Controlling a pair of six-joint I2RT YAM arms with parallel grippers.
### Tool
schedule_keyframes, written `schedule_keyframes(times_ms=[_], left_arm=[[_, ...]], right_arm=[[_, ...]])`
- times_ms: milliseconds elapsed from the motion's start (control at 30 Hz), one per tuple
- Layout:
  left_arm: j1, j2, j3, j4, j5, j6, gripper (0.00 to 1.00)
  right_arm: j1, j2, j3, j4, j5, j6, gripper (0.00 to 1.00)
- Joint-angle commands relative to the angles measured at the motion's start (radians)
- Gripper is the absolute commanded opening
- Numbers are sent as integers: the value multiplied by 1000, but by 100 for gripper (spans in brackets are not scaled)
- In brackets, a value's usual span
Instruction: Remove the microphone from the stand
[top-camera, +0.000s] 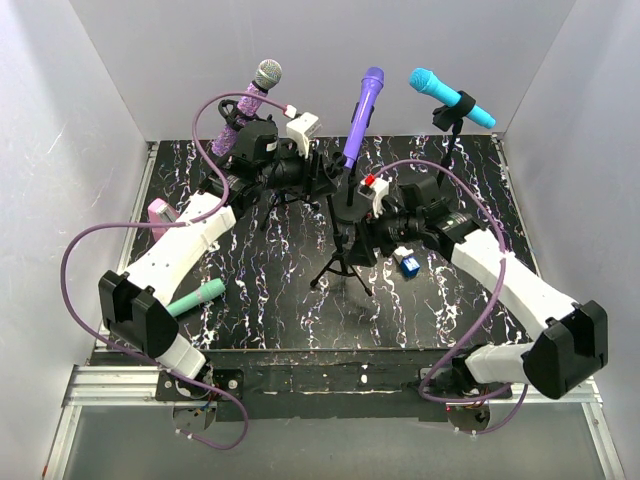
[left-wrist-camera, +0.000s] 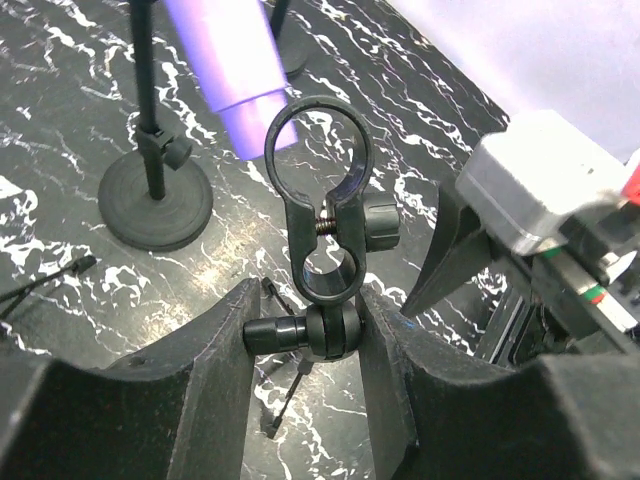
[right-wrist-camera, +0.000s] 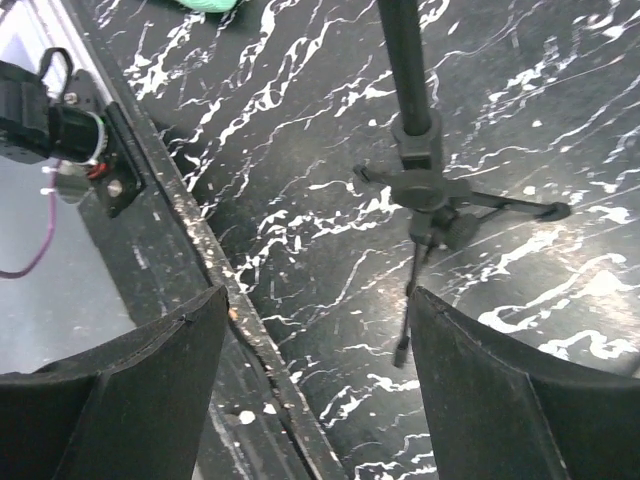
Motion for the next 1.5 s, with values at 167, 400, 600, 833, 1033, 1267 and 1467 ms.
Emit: schedule_keyframes(times_ms=[167, 400, 600, 833, 1033, 1267, 1467], left_arm=[[-7, -84, -37, 33, -89, -141, 0], [-6, -113, -84, 41, -89, -121, 0], [-6, -119, -95, 48, -84, -115, 0], [-3, -116, -92, 44, -69, -115, 0], [-3, -117, -97, 47, -71, -115, 0], [0, -117, -94, 44, -75, -113, 0], [0, -119, -92, 53, -58, -83, 0]], right_arm=[[-26, 121, 82, 84, -199, 131, 65], [-86, 194, 100, 113, -190, 210, 60], [-106, 234, 97, 139, -186, 230, 58], [-104, 267, 87, 211, -244, 264, 53], [-106, 296, 91, 223, -245, 272, 39], [-87, 267, 90, 230, -307, 121, 1], [70, 82, -72, 261, -74, -480, 1]])
